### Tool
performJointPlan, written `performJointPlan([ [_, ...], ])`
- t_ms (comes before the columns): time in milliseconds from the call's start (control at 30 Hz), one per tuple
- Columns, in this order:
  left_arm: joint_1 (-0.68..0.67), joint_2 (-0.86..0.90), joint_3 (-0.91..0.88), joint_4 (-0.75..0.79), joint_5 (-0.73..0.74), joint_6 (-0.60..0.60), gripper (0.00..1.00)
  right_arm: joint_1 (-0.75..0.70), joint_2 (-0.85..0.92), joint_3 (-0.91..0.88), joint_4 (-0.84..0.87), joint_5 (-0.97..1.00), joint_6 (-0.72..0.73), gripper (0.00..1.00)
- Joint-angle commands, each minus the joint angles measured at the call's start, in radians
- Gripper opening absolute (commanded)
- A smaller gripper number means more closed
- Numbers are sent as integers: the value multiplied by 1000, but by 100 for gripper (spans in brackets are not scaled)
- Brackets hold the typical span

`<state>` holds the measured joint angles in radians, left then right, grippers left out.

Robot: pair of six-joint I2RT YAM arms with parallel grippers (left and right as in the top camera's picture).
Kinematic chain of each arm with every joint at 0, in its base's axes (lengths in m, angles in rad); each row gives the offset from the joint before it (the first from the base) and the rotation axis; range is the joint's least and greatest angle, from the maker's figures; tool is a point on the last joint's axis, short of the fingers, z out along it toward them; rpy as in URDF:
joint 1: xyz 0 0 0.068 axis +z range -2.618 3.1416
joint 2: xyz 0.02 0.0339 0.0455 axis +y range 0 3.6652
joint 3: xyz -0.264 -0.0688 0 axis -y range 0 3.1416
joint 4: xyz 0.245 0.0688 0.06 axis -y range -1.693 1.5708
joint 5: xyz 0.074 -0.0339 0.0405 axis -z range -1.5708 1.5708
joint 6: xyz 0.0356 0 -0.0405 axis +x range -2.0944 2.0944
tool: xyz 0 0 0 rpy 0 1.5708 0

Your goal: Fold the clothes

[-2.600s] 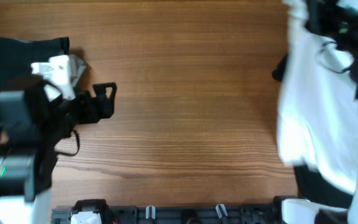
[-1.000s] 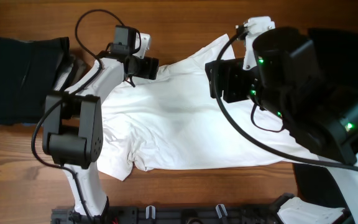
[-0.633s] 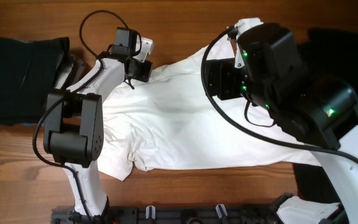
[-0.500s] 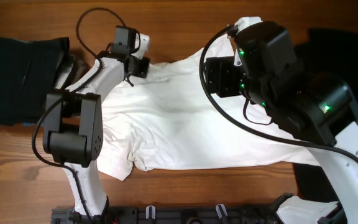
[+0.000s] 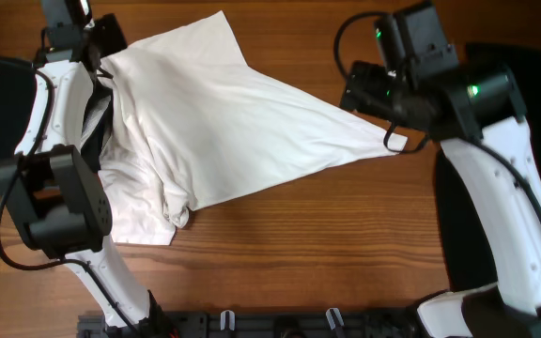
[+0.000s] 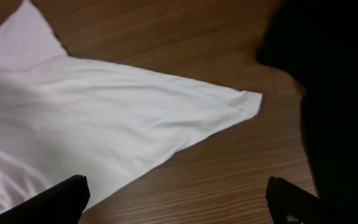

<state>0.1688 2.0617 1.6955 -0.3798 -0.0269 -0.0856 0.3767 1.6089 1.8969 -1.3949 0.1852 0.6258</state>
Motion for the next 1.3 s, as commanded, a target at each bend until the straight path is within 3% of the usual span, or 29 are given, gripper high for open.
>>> performJointPlan([
  [0,-29,-25,8,-22,53,3,90,-84,88,-19,-5,-39,5,95],
  [67,-29,-45,8,-40,53,3,90,-132,145,-36,-3,-79,-39,90],
  [133,-29,-79,8,-63,53,3,89,-172,211,-47,8,-197,-171,84],
  [300,-31,-200,8,-156,70,3,89,-183,358,-47,-11,-479,-394,87],
  [633,-89,-488,8,-443,143,3,89,-85,557,-121,11,-495,-293,96],
  [867,-158,-608,8,-608,142,3,88,-97,557,-341,232,-536,-337,93],
  [1100,-200,-628,8,-708,142,2,87,-97,557,-442,361,-535,-231,87],
  [1133,-203,-628,8,-721,142,2,87,-97,557,-451,377,-535,-231,84],
  [1167,-207,-628,8,-734,142,2,87,-97,557,-459,405,-536,-231,73],
  [1200,-210,-628,8,-743,142,2,86,-97,557,-463,435,-534,-237,60],
  [1267,-213,-628,8,-756,143,2,86,-97,555,-459,480,-517,-293,24],
])
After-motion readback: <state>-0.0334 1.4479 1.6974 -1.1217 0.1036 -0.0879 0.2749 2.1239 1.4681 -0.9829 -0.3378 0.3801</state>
